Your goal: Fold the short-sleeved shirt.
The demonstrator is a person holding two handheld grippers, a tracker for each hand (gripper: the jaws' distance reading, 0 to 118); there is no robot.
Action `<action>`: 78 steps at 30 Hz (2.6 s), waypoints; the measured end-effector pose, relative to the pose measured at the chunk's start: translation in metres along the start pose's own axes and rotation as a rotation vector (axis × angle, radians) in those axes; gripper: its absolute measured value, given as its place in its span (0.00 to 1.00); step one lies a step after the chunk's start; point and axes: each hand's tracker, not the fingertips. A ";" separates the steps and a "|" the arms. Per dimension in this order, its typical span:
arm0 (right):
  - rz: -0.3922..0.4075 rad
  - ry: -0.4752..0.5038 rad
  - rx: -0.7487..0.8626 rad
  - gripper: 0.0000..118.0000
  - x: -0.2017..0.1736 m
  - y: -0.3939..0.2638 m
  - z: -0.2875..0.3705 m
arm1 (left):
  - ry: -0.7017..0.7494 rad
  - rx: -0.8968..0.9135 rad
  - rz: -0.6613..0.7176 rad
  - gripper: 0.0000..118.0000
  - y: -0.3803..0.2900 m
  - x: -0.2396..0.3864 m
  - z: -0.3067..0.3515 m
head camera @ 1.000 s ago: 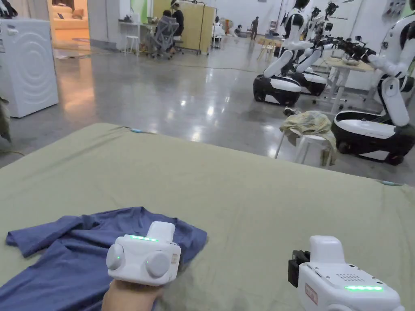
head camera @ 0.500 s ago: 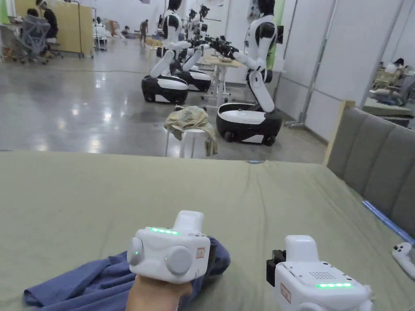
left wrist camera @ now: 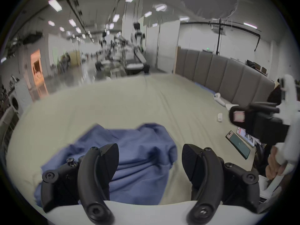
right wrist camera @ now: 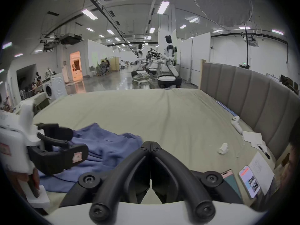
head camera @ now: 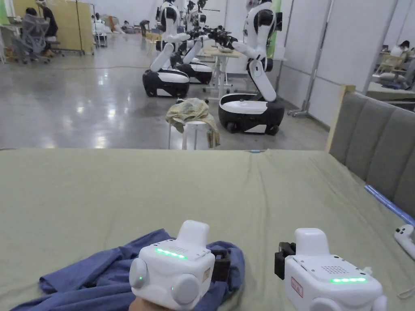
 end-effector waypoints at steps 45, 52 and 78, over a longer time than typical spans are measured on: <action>0.139 0.072 -0.137 0.01 -0.078 0.045 -0.081 | 0.333 -0.308 0.342 0.06 -0.113 -0.292 0.171; -0.046 0.090 -0.444 0.05 -0.025 0.071 -0.197 | 0.324 -0.264 0.331 0.06 -0.115 -0.280 0.171; -0.042 0.150 -0.131 0.10 -0.020 0.194 -0.082 | 0.454 0.085 0.276 0.06 -0.004 -0.286 0.182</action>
